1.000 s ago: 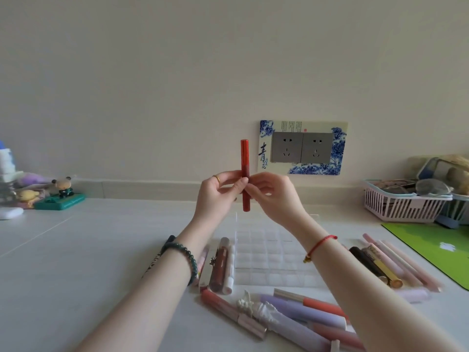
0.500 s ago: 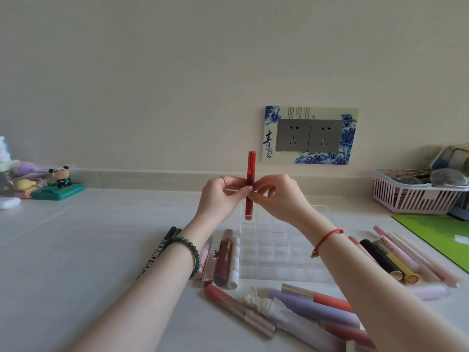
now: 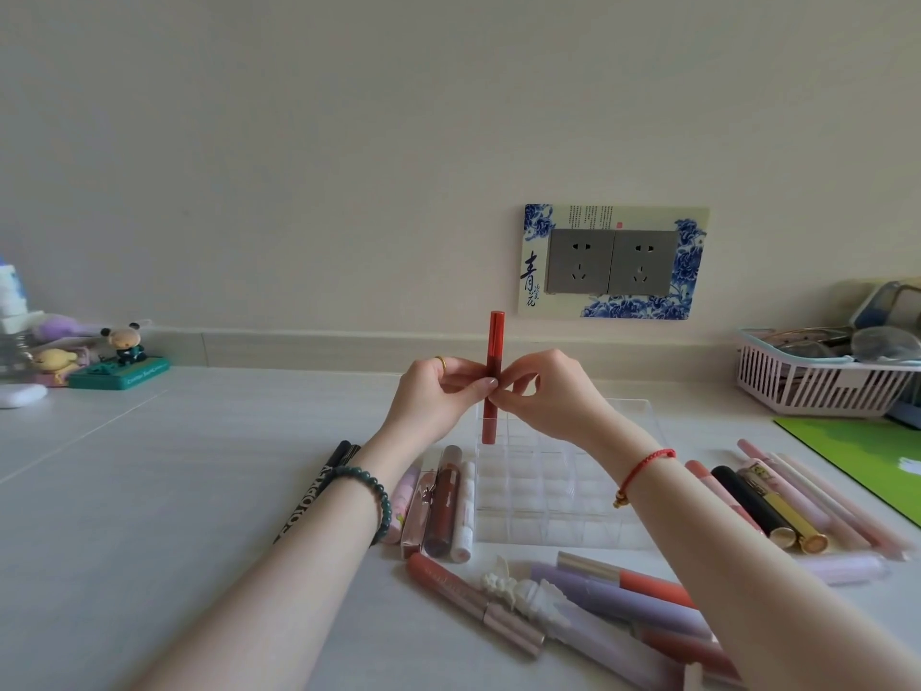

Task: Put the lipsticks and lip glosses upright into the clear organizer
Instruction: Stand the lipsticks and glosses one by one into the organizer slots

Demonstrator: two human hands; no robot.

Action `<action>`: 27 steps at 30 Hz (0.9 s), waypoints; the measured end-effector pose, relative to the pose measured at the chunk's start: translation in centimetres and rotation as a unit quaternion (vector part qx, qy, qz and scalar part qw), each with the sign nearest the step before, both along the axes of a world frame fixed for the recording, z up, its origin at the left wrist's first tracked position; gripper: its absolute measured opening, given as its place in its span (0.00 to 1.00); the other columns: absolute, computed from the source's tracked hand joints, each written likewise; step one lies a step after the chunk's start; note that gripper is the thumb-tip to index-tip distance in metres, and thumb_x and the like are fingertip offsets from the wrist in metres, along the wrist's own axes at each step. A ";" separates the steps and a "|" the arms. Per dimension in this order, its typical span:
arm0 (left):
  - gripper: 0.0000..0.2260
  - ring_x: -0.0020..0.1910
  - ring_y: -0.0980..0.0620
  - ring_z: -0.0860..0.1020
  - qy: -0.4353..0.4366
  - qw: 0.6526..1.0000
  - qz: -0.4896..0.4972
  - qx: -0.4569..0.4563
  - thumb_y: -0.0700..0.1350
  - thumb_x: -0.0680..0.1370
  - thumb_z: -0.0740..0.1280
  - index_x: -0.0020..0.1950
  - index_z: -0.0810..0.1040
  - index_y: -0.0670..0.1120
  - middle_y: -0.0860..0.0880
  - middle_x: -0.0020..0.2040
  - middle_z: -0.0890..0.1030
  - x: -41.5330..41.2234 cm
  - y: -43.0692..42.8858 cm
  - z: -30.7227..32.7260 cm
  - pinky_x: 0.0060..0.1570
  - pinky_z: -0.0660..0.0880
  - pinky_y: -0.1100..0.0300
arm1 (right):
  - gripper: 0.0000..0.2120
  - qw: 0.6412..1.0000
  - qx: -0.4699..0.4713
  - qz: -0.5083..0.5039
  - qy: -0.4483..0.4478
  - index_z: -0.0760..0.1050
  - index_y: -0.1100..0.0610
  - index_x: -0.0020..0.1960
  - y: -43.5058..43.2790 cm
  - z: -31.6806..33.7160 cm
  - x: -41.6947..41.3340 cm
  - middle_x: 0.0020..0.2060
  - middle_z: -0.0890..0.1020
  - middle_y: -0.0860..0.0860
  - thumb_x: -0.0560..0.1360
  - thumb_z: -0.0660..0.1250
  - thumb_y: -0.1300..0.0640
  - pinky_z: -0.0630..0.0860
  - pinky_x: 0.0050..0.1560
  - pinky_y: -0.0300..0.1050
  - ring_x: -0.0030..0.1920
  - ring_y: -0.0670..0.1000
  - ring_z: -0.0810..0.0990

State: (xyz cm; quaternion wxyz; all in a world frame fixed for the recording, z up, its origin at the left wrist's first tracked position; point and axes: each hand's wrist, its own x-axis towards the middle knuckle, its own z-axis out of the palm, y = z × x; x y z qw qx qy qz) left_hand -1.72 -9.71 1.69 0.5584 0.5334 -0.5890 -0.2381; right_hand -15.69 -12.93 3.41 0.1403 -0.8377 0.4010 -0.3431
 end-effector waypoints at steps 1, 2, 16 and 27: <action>0.05 0.43 0.56 0.80 -0.001 1.000 -0.001 0.000 0.41 0.72 0.71 0.43 0.79 0.51 0.53 0.40 0.82 0.0 0.0 0.0 0.50 0.75 0.66 | 0.08 1.000 0.000 0.000 0.003 0.82 0.56 0.45 0.0 0.0 0.0 0.42 0.83 0.54 0.71 0.67 0.55 0.68 0.41 0.39 0.43 0.50 0.77; 0.05 0.43 0.57 0.80 -0.002 1.000 -0.003 -0.001 0.41 0.72 0.71 0.43 0.79 0.51 0.54 0.39 0.81 -0.1 0.1 0.0 0.49 0.74 0.67 | 0.08 1.000 -0.001 0.001 0.005 0.82 0.56 0.45 0.0 0.1 -0.1 0.42 0.83 0.54 0.71 0.67 0.55 0.68 0.41 0.39 0.43 0.50 0.77; 0.03 0.43 0.60 0.80 -0.011 1.000 -0.004 0.002 0.43 0.72 0.70 0.42 0.79 0.52 0.55 0.40 0.81 0.0 0.1 0.0 0.47 0.73 0.70 | 0.06 1.000 0.006 0.001 0.012 0.82 0.56 0.44 0.4 0.4 -0.2 0.42 0.83 0.55 0.70 0.68 0.56 0.73 0.43 0.42 0.45 0.54 0.79; 0.04 0.47 0.56 0.79 -0.025 0.999 0.022 0.005 0.47 0.72 0.70 0.46 0.80 0.50 0.55 0.42 0.81 0.5 0.6 0.5 0.47 0.72 0.71 | 0.11 1.000 0.012 -0.016 0.013 0.80 0.57 0.50 0.0 0.5 -0.7 0.46 0.82 0.54 0.69 0.70 0.54 0.71 0.43 0.39 0.46 0.52 0.78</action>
